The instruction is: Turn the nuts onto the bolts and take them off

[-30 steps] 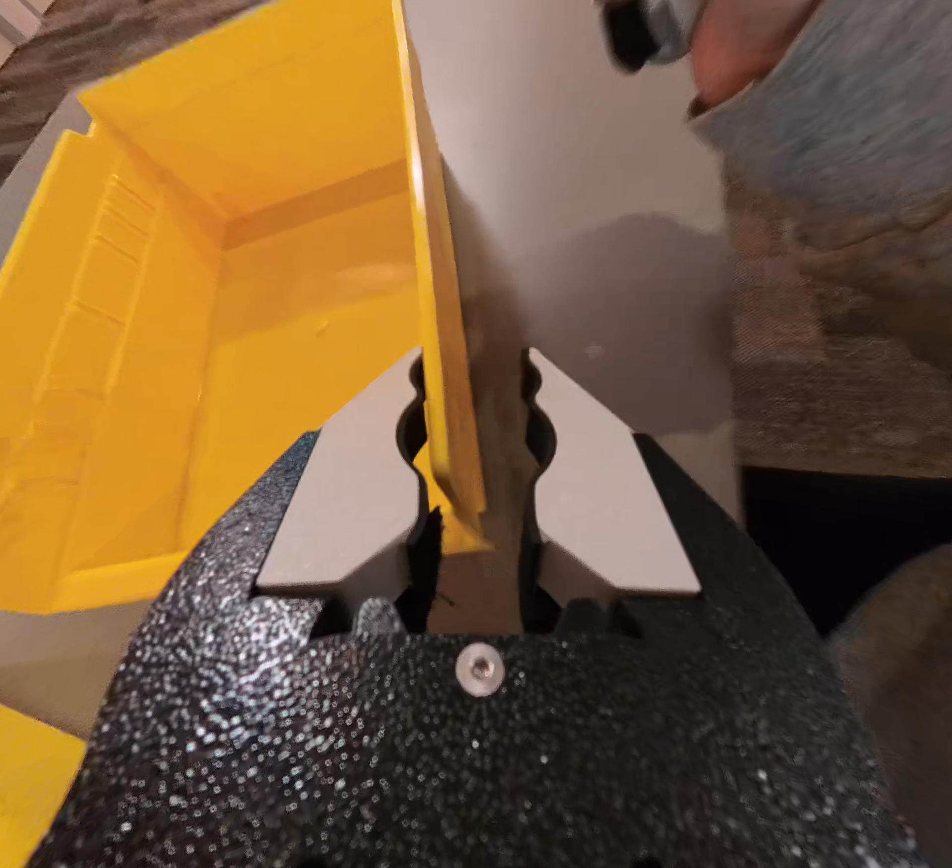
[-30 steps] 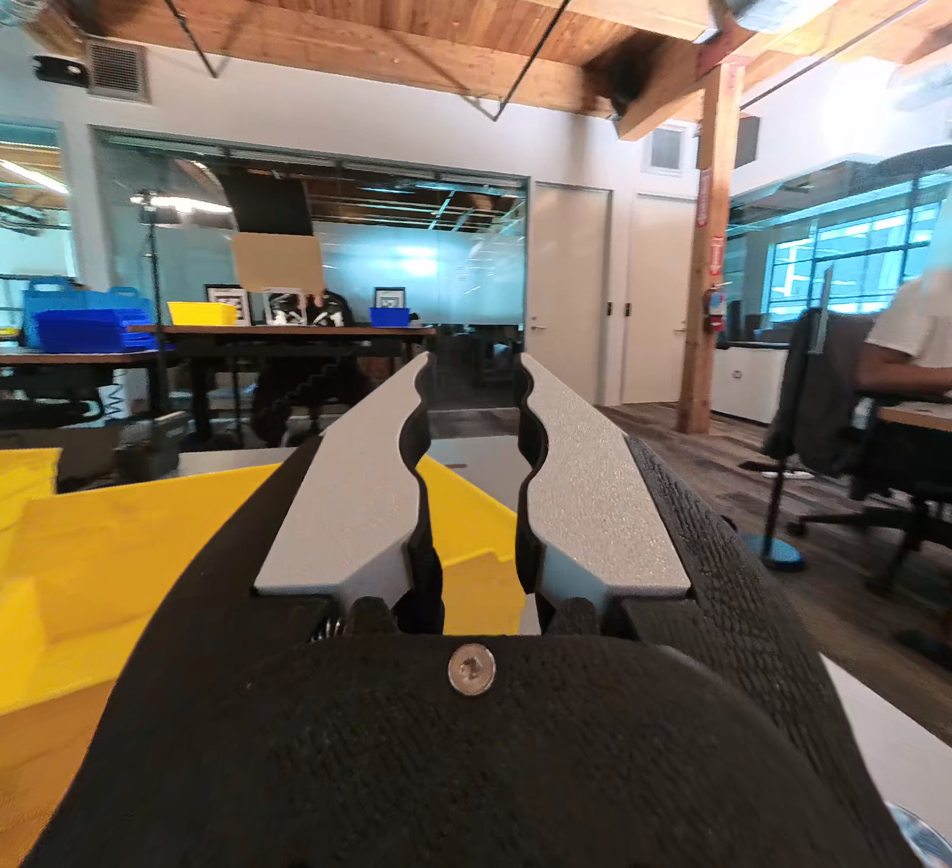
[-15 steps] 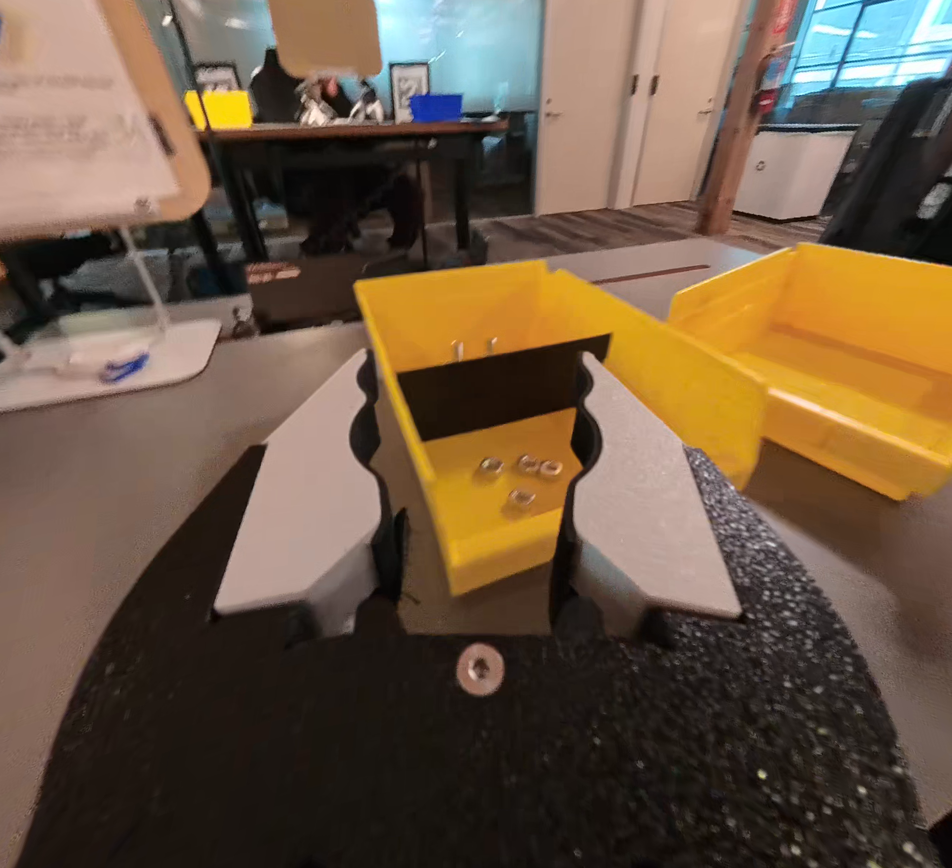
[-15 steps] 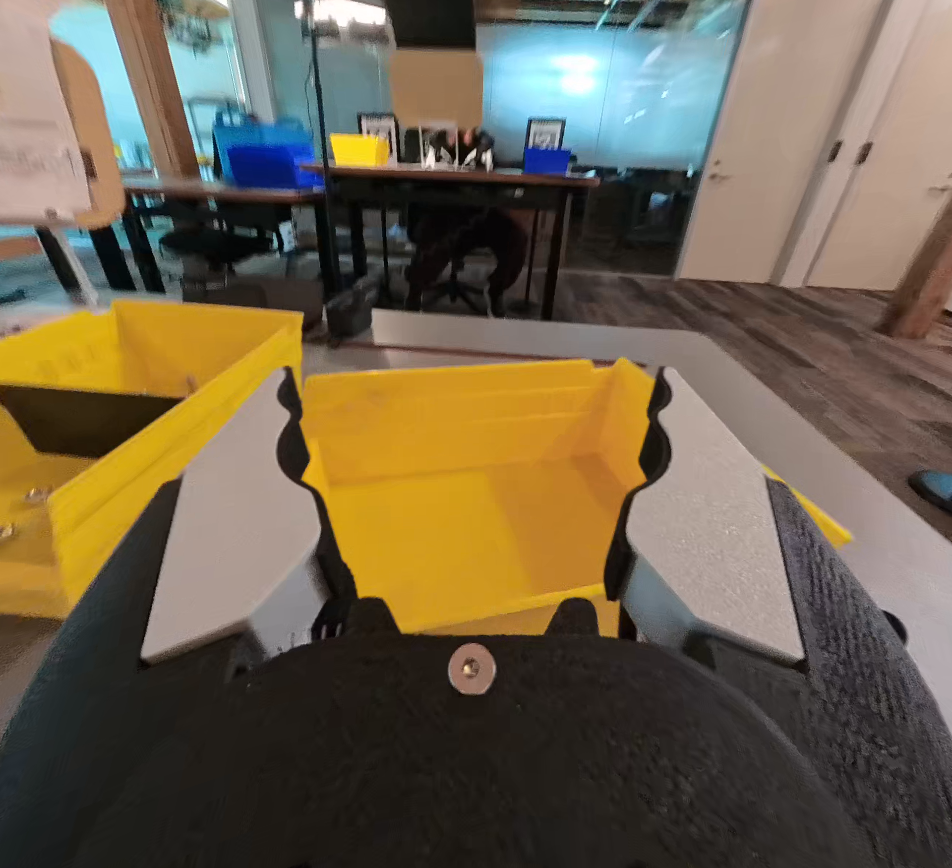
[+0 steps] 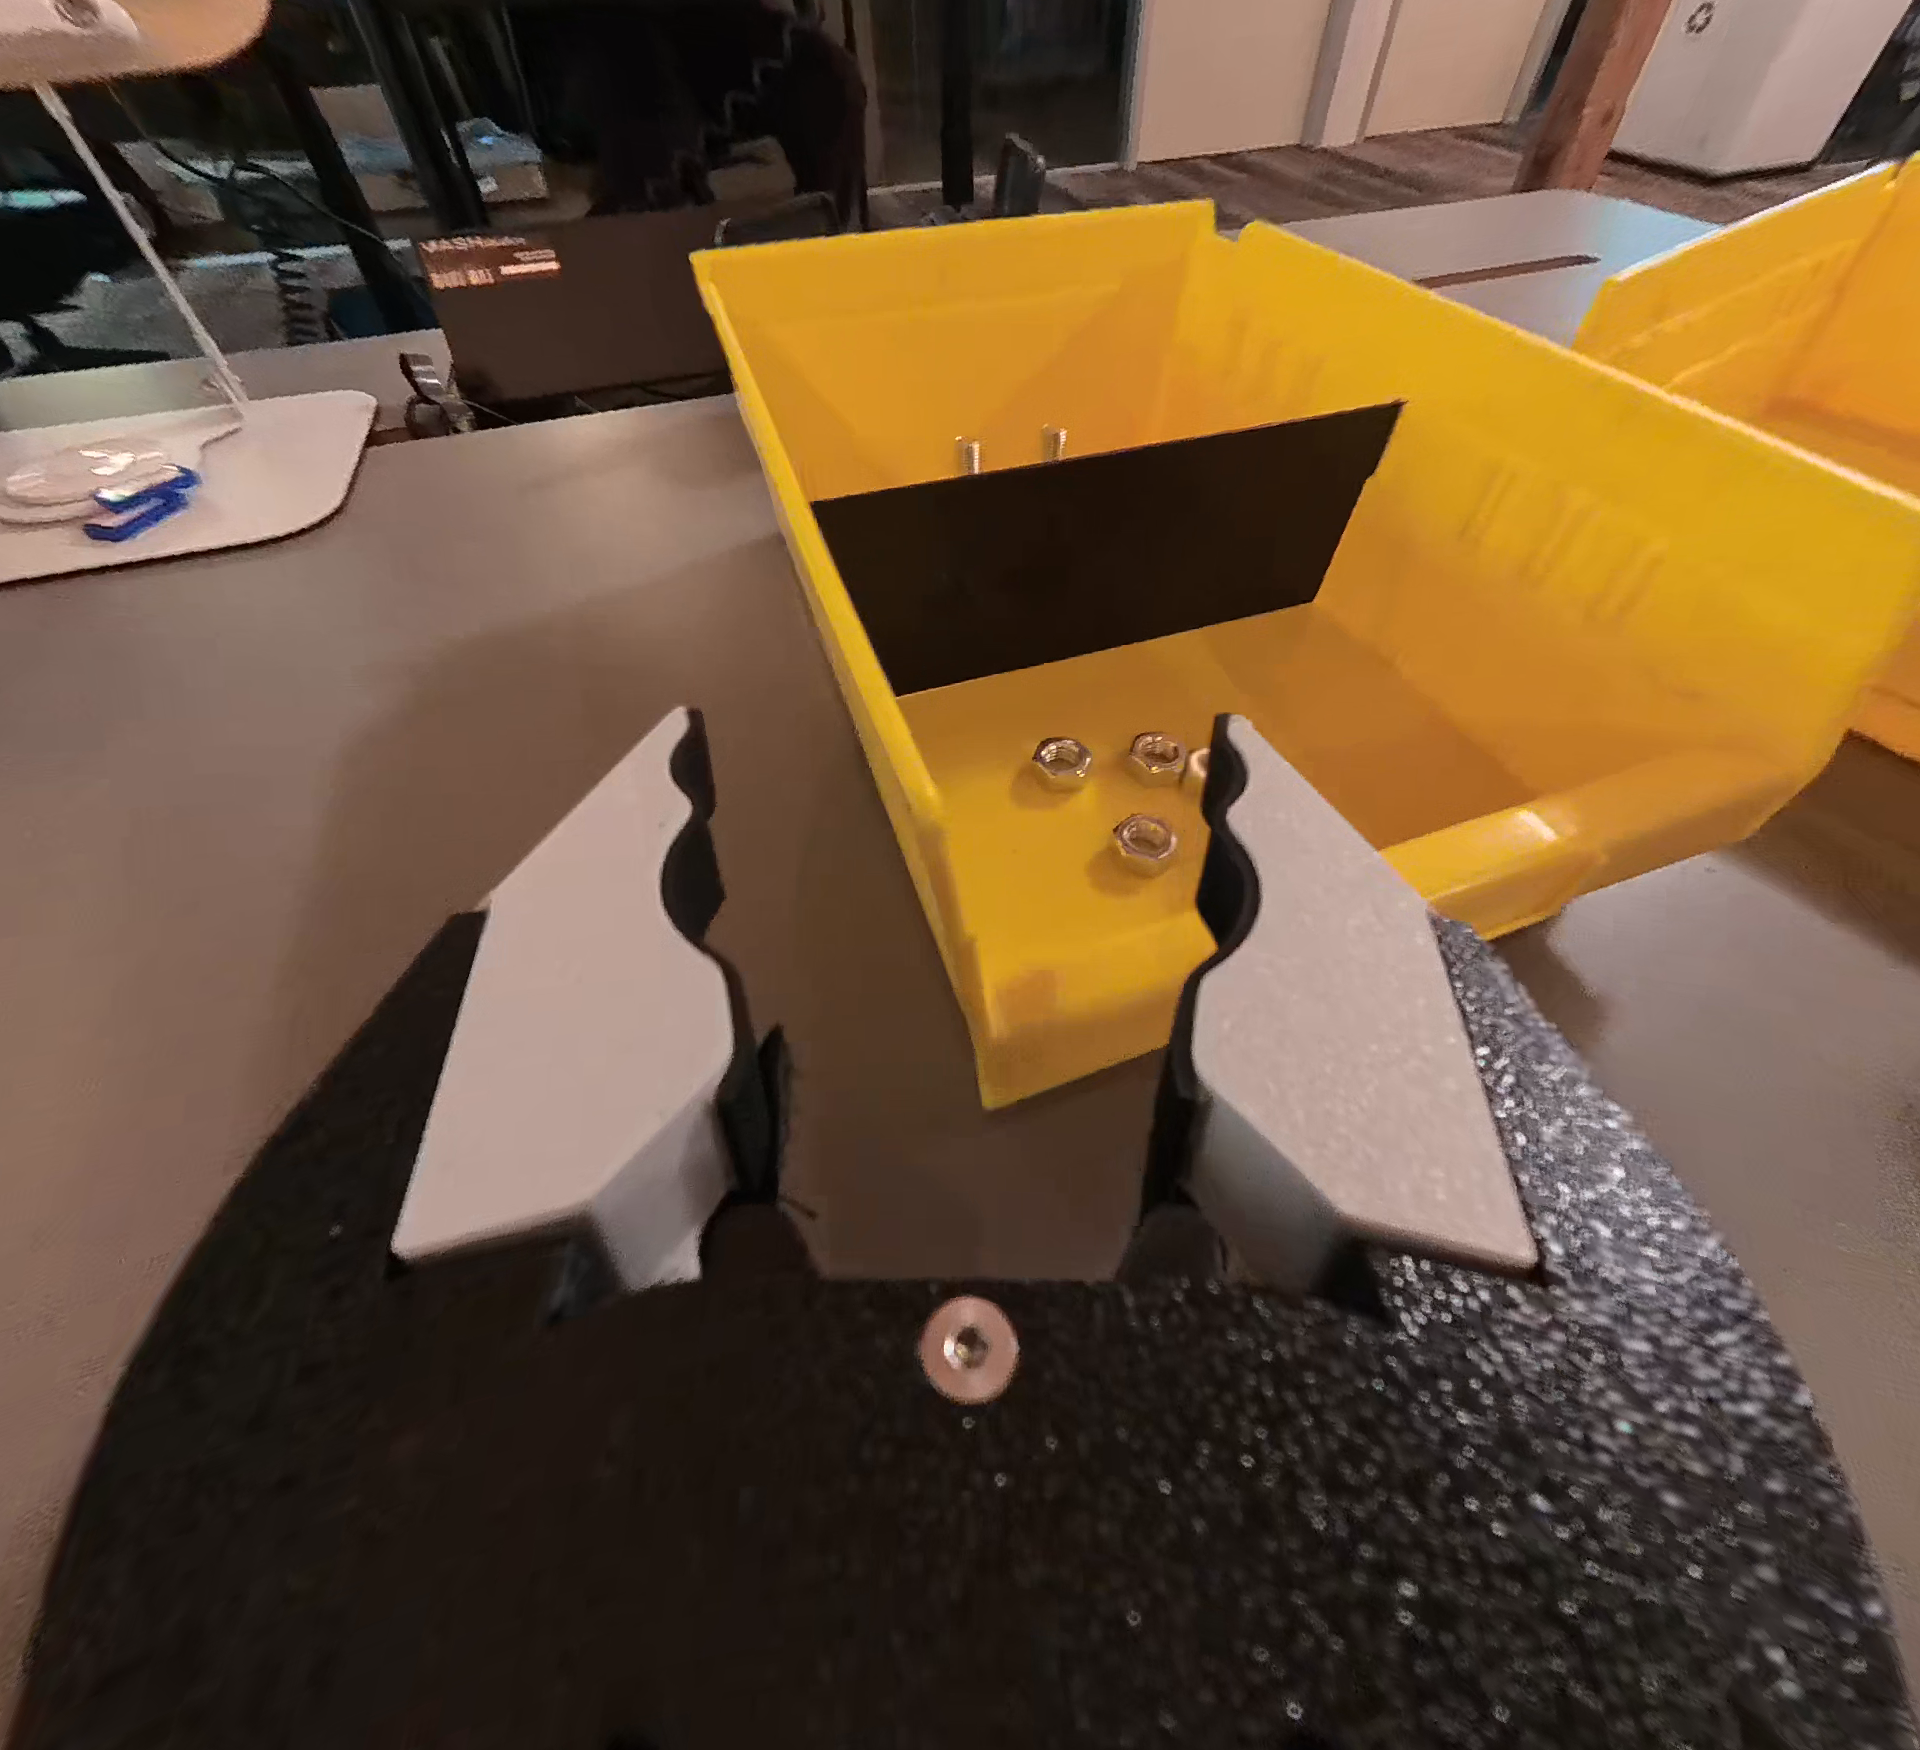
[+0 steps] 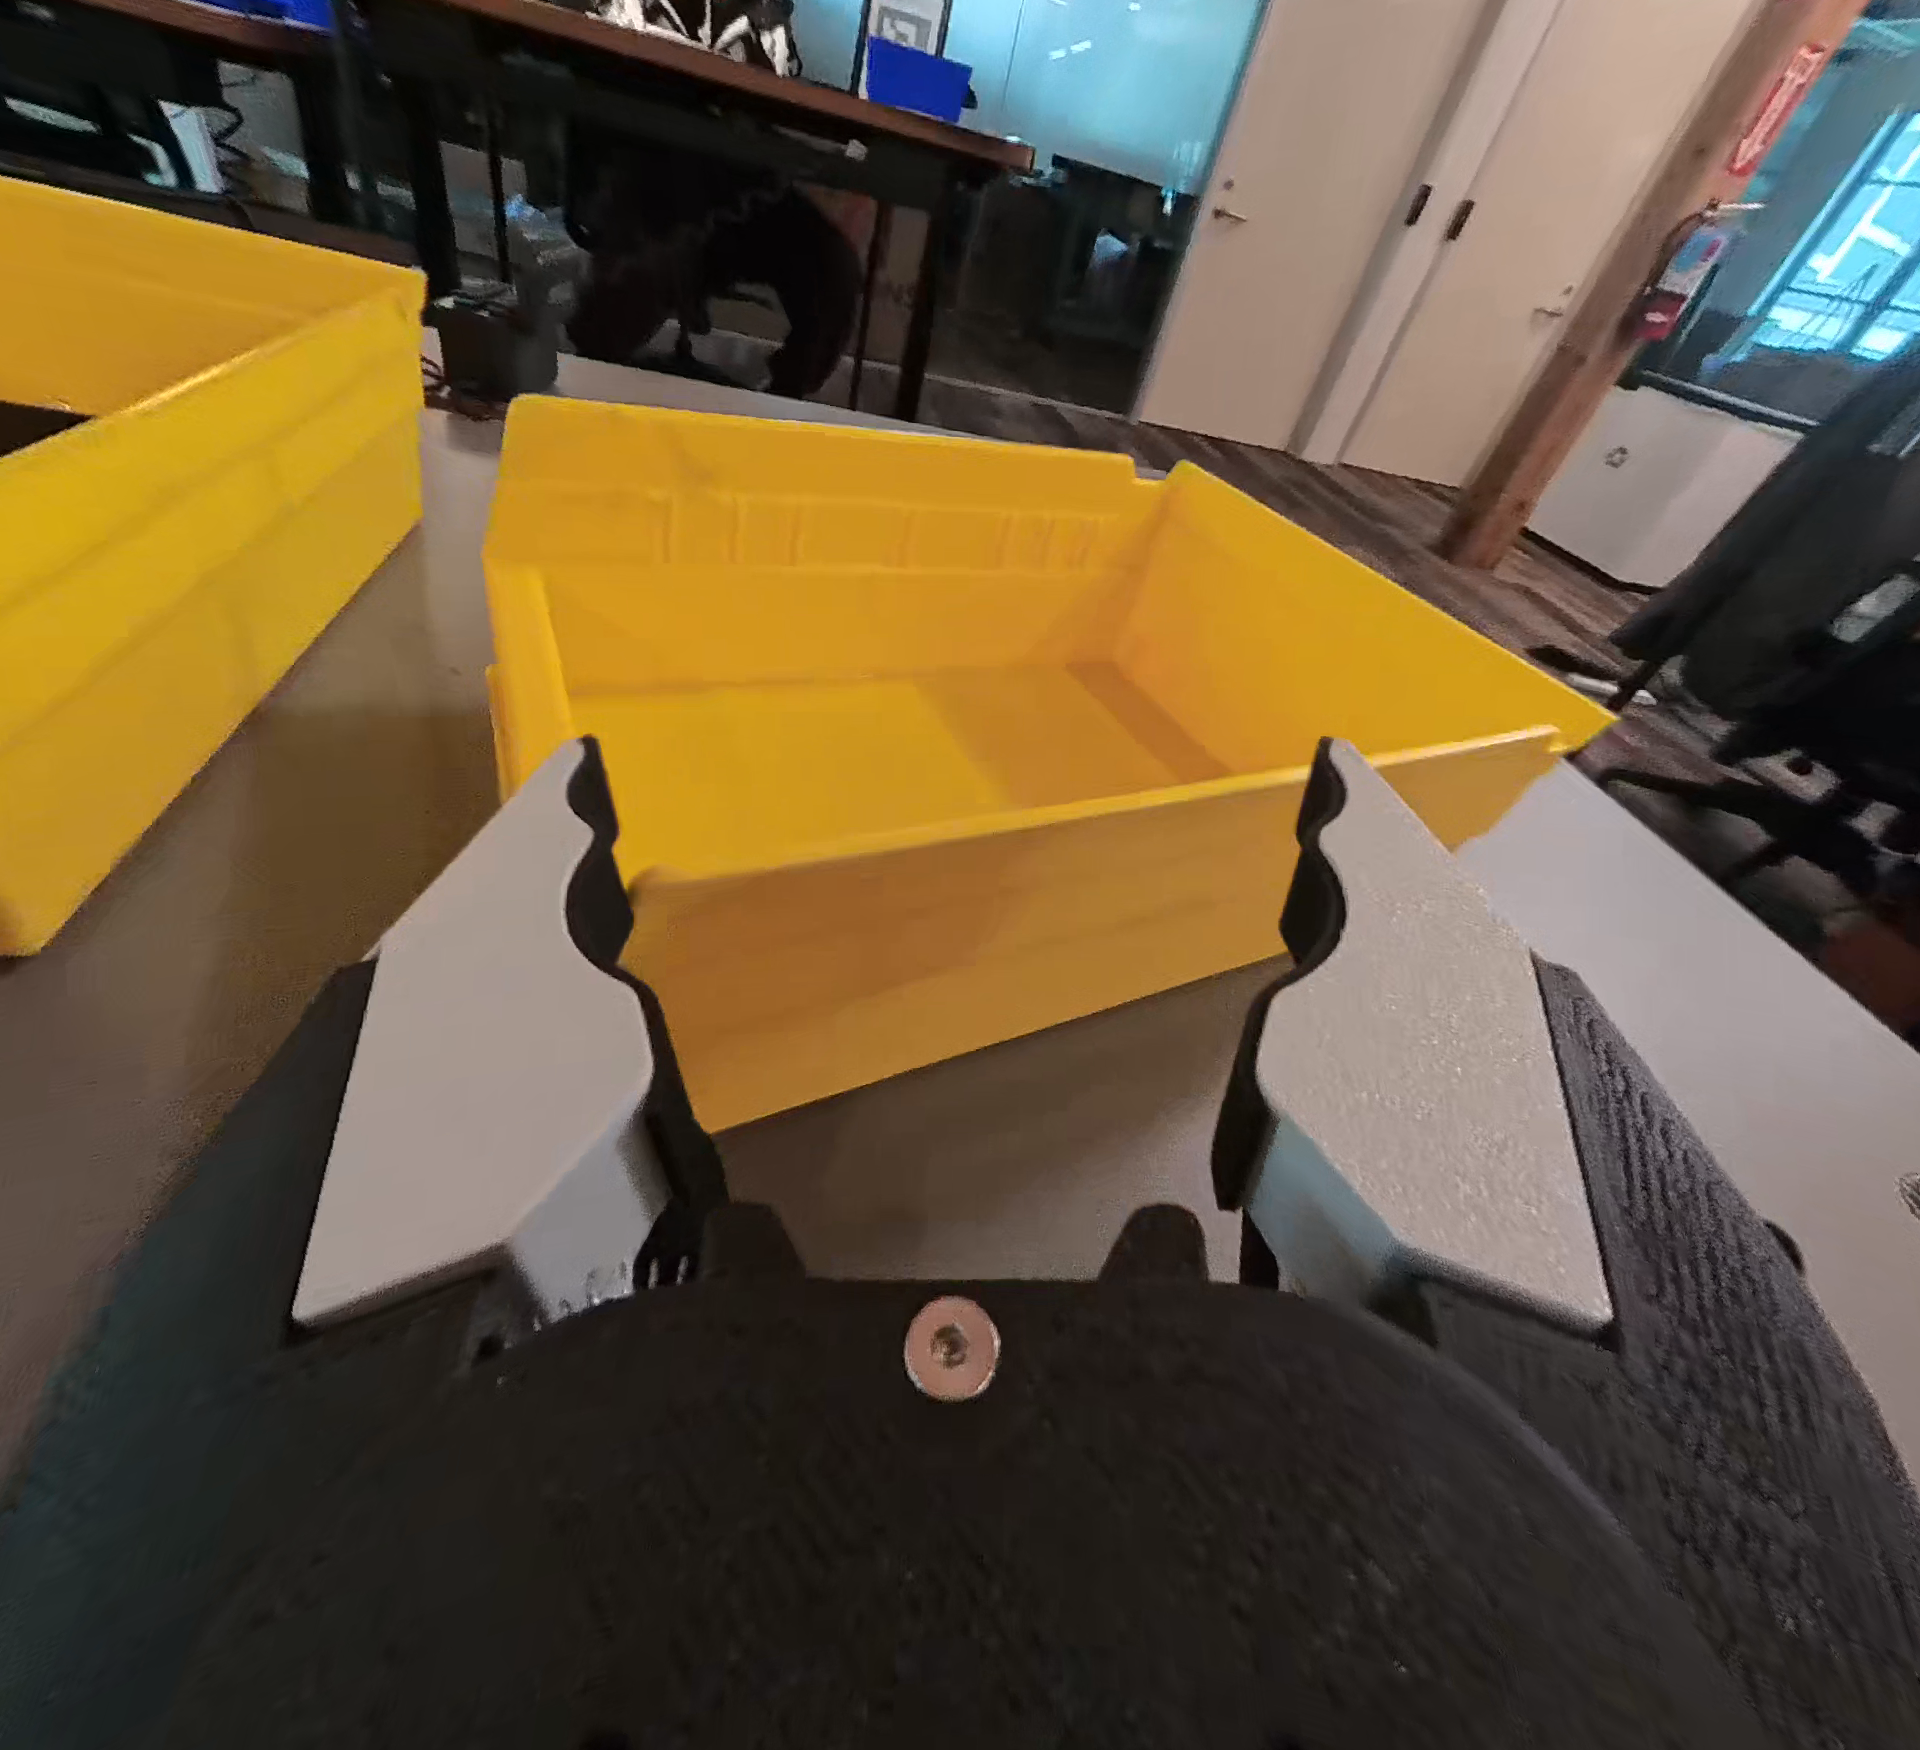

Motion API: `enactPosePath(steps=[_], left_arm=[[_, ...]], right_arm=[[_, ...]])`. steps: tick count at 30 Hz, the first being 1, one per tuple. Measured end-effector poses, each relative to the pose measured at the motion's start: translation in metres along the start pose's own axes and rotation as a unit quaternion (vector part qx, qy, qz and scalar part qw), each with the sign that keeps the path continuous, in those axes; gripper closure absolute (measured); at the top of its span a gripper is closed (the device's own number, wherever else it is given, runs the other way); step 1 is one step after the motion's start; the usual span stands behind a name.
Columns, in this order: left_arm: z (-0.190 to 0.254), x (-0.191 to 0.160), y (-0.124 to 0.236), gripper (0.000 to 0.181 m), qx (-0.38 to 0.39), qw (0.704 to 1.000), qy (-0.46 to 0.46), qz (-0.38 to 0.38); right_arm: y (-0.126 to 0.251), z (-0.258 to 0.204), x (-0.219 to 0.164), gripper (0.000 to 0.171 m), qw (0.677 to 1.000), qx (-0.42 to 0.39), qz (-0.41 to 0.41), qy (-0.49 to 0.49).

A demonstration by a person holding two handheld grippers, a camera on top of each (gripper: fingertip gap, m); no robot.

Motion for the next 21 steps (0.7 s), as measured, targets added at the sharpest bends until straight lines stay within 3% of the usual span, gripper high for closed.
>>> enactPosePath(steps=[3,7,14,18,21], left_arm=[[0.001,-0.002,-0.005,0.088,-0.005,1.0,0.021,0.001],[-0.008,-0.004,-0.007,0.101,0.015,1.0,0.022,0.001],[-0.026,-0.012,-0.008,0.12,0.036,0.999,0.009,-0.017],[-0.027,-0.014,-0.008,0.159,0.021,1.0,-0.01,-0.02],[-0.032,-0.015,-0.008,0.169,0.02,0.999,-0.021,-0.019]], right_arm=[[0.011,0.02,-0.006,0.05,1.0,-0.012,0.004,0.0],[0.021,0.064,-0.017,0.061,0.997,-0.067,-0.021,-0.009],[0.025,0.145,-0.039,0.117,0.987,-0.132,-0.074,-0.046],[0.022,0.178,-0.049,0.14,0.983,-0.11,-0.107,-0.105],[0.019,0.19,-0.052,0.162,0.983,-0.069,-0.105,-0.131]])
Point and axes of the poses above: each gripper's, where its closed fingertips meet, y back along the fingers, x out of its top, z = x × y across the jaws, the point moved 6 cm from there along y, back along the fingers, and after that the axes turned 11 degrees about x, right-handed, at the moved point
